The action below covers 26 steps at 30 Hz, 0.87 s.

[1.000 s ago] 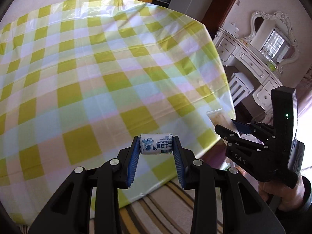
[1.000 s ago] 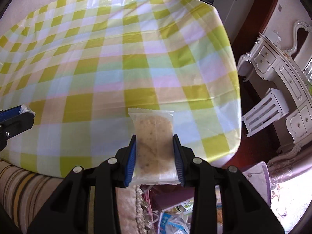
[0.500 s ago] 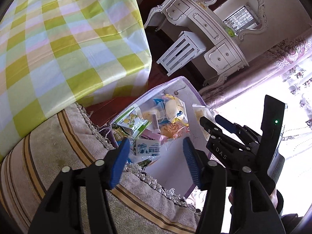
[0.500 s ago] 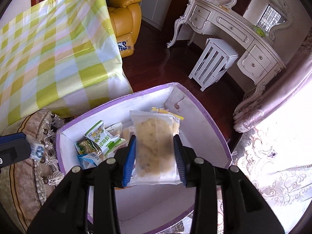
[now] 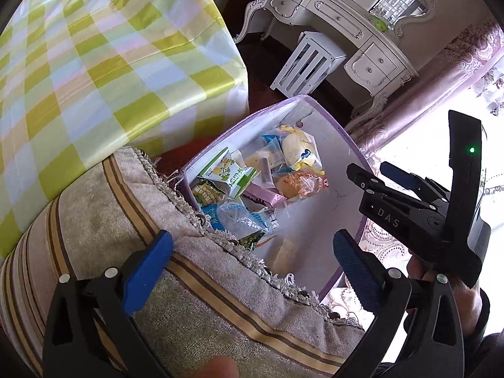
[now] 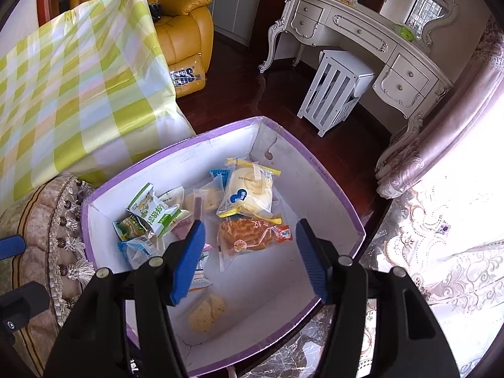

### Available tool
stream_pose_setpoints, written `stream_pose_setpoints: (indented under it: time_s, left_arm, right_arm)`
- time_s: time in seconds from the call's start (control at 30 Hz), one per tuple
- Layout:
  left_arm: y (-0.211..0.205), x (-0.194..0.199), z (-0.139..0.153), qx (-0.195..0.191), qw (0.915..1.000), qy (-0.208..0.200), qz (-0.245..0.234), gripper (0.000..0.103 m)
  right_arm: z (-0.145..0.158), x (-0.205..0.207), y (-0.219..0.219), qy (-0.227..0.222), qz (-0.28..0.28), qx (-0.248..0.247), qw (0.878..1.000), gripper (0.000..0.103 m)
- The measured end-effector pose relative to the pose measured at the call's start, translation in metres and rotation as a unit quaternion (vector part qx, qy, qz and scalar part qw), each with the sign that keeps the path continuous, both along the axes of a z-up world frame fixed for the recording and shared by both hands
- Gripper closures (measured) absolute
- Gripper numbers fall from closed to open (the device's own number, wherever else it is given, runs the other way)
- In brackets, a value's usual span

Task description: Organize snacks

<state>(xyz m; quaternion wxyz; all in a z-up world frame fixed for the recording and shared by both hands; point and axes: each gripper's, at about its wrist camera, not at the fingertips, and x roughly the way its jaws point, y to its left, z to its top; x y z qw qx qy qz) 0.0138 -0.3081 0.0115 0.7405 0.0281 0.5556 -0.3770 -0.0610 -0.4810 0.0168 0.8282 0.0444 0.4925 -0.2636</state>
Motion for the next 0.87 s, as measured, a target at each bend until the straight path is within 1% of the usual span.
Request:
stream_pose_setpoints:
  time_s: [0.07, 0.43, 0.53, 0.63, 0.7, 0.8, 0.87]
  left_arm:
    - [-0.005, -0.002, 0.000, 0.013, 0.9998, -0.008, -0.008, 0.004]
    - [-0.021, -0.010, 0.007, 0.001, 0.9987, -0.026, -0.044, 0.004]
    - [-0.028, -0.016, 0.012, 0.002, 0.9974, -0.047, -0.055, 0.004]
    - [-0.034, -0.019, 0.015, -0.005, 0.9961, -0.056, -0.068, 0.004]
    - [-0.036, -0.017, 0.016, -0.011, 0.9965, -0.048, -0.068, 0.004]
    - [-0.031, -0.013, 0.019, -0.036, 0.9968, -0.028, -0.066, 0.004]
    - [-0.026, -0.011, 0.023, -0.040, 0.9971, -0.030, -0.058, 0.004]
  right_arm:
    - [-0.001, -0.001, -0.001, 0.001, -0.002, 0.002, 1.000, 0.043]
    - [-0.006, -0.003, -0.009, 0.004, -0.012, 0.008, 1.000, 0.043]
    - [-0.007, -0.004, -0.012, 0.005, -0.015, 0.010, 1.000, 0.043]
    - [-0.008, -0.006, -0.015, 0.005, -0.019, 0.012, 1.000, 0.043]
    - [-0.007, -0.006, -0.016, 0.004, -0.020, 0.013, 1.000, 0.038]
    - [-0.005, -0.006, -0.016, -0.001, -0.020, 0.014, 1.000, 0.032]
    - [-0.002, -0.005, -0.014, -0.005, -0.016, 0.015, 1.000, 0.029]
